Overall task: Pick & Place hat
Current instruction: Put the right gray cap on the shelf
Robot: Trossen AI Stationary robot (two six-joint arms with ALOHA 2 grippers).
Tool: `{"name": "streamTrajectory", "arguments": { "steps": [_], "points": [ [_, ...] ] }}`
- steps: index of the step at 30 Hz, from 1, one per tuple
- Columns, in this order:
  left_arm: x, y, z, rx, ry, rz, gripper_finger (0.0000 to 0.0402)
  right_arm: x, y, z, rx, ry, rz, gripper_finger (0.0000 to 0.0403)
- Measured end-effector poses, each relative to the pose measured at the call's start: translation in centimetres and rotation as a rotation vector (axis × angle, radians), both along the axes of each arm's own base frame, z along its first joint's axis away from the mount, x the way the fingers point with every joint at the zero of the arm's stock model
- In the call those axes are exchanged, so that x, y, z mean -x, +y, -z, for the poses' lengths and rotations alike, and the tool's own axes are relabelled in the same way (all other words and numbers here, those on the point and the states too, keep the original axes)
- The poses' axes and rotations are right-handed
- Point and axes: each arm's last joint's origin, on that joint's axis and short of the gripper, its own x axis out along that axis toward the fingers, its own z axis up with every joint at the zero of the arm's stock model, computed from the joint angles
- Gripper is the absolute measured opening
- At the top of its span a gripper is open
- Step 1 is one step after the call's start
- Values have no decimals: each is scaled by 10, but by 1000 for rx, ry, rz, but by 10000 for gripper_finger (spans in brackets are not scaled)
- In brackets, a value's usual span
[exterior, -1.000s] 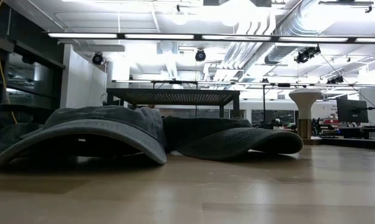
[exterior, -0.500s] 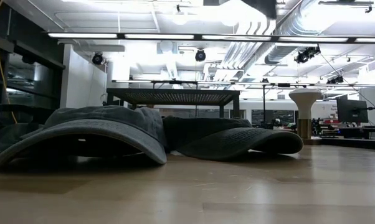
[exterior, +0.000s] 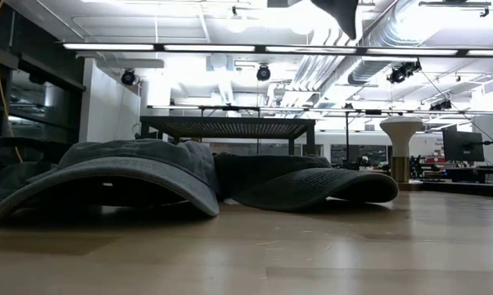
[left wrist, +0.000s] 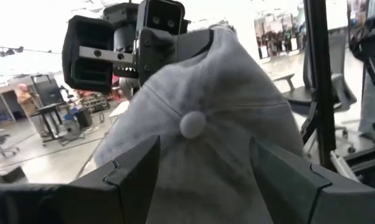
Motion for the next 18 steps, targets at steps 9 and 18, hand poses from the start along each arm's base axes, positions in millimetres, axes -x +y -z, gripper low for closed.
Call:
{"name": "streamTrajectory", "arguments": {
  "steps": [9,18],
  "points": [
    [-1,2,0,-70,-17,-56,245,0,0,0,-27,16,-5,0],
    [-6,1,6,-78,-9,-13,245,0,0,2,-33,29,-5,0]
  ]
}}
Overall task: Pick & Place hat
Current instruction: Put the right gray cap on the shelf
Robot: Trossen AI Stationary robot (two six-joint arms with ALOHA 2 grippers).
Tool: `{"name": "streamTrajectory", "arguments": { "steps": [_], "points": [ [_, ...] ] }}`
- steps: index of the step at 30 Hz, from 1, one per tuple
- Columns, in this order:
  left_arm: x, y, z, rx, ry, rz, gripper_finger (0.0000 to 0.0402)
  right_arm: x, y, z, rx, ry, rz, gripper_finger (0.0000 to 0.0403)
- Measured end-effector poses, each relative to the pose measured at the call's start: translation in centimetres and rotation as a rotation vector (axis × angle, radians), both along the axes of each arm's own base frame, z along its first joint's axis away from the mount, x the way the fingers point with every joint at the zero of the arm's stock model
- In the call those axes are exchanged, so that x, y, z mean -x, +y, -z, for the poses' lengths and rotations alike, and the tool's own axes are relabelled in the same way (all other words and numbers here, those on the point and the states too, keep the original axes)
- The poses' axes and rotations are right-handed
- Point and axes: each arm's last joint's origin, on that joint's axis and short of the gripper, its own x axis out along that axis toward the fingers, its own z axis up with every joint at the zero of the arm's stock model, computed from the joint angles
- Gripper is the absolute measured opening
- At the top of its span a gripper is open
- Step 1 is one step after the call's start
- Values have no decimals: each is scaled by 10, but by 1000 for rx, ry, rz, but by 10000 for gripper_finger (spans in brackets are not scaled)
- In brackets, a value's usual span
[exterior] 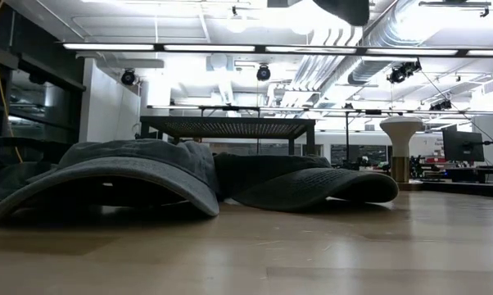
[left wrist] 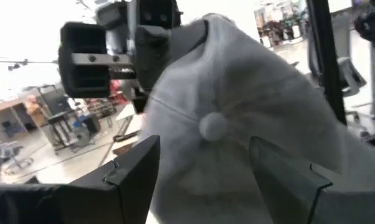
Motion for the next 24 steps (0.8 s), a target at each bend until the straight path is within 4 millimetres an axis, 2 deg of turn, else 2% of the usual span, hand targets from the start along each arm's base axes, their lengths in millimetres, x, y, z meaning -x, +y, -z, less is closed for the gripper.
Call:
{"name": "streamTrajectory", "arguments": {
  "steps": [19,24],
  "points": [
    [-5,1,0,-6,-54,0,245,0,0,1,-21,19,-13,0],
    [-16,2,13,21,-35,29,245,-6,-1,4,-31,42,-40,0]
  ]
}}
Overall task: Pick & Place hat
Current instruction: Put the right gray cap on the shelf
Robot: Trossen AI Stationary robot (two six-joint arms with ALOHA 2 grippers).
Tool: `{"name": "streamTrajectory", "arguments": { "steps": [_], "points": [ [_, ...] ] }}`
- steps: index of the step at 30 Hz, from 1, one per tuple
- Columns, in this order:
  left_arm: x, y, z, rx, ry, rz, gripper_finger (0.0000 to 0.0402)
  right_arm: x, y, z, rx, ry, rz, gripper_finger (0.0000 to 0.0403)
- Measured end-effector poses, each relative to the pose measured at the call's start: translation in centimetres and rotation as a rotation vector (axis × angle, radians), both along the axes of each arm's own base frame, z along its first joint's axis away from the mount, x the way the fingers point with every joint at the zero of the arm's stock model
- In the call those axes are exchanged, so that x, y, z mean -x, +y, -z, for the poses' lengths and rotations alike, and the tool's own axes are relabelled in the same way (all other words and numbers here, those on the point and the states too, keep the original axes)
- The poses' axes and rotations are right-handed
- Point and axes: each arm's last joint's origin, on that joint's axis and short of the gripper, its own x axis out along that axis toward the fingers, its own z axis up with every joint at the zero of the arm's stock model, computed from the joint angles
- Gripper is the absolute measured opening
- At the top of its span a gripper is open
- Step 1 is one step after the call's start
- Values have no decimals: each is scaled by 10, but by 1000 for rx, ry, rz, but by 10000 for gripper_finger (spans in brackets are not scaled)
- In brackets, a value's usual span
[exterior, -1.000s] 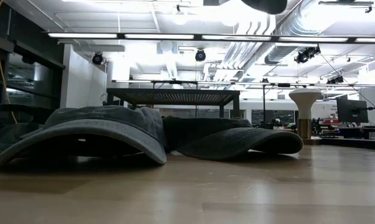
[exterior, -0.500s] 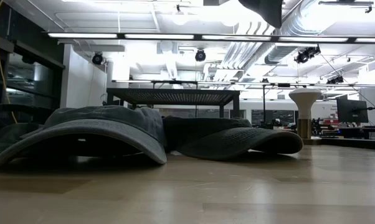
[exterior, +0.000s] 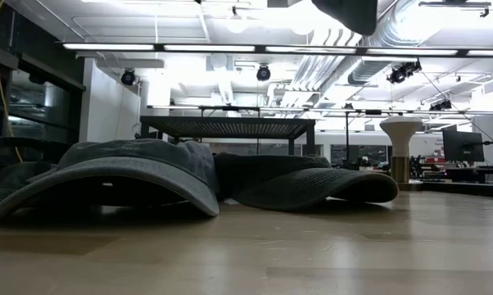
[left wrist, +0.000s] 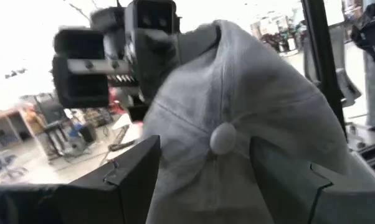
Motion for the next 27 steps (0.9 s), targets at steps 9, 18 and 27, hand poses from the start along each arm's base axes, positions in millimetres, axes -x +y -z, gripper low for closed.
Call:
{"name": "streamTrajectory", "arguments": {
  "steps": [9,18,27],
  "points": [
    [-1,0,-1,7,-17,0,243,-3,-1,2,-8,11,-7,0],
    [-1,0,-1,48,-7,23,151,-3,-1,2,-7,7,-7,0],
    [-1,-1,0,44,-4,44,23,-3,-1,1,-13,8,6,0]
  ]
}}
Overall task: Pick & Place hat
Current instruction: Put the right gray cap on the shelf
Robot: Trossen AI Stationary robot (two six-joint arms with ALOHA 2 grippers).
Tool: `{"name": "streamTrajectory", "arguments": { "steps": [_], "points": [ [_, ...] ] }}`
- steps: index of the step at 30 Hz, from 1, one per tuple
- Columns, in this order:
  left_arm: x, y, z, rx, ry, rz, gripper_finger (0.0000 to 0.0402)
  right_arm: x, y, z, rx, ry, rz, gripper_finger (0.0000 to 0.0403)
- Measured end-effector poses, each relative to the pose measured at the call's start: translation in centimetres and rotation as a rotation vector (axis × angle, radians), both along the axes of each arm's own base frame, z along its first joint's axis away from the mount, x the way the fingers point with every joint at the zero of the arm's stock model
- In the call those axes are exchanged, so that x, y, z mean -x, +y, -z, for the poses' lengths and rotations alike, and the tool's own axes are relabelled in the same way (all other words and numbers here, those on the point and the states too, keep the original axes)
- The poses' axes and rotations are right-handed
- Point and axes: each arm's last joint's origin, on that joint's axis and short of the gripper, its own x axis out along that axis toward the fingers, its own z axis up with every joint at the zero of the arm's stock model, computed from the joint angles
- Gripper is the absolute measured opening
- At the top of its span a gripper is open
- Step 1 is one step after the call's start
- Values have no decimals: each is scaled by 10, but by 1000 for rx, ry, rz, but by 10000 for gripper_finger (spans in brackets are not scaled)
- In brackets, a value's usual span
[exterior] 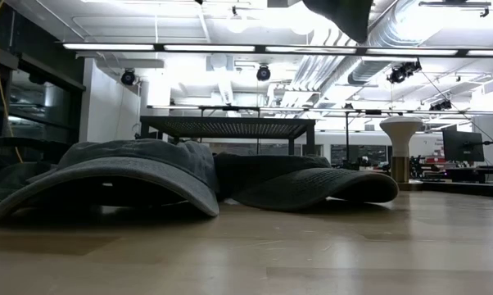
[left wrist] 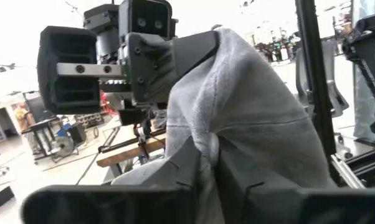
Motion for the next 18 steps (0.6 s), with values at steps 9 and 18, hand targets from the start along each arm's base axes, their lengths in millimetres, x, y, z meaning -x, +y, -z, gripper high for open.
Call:
{"name": "streamTrajectory", "arguments": {
  "steps": [9,18],
  "points": [
    [0,0,2,13,26,3,21,0,-2,-1,-110,33,74,4],
    [11,3,-5,39,88,-37,21,17,-3,-4,-198,56,293,62]
  ]
}}
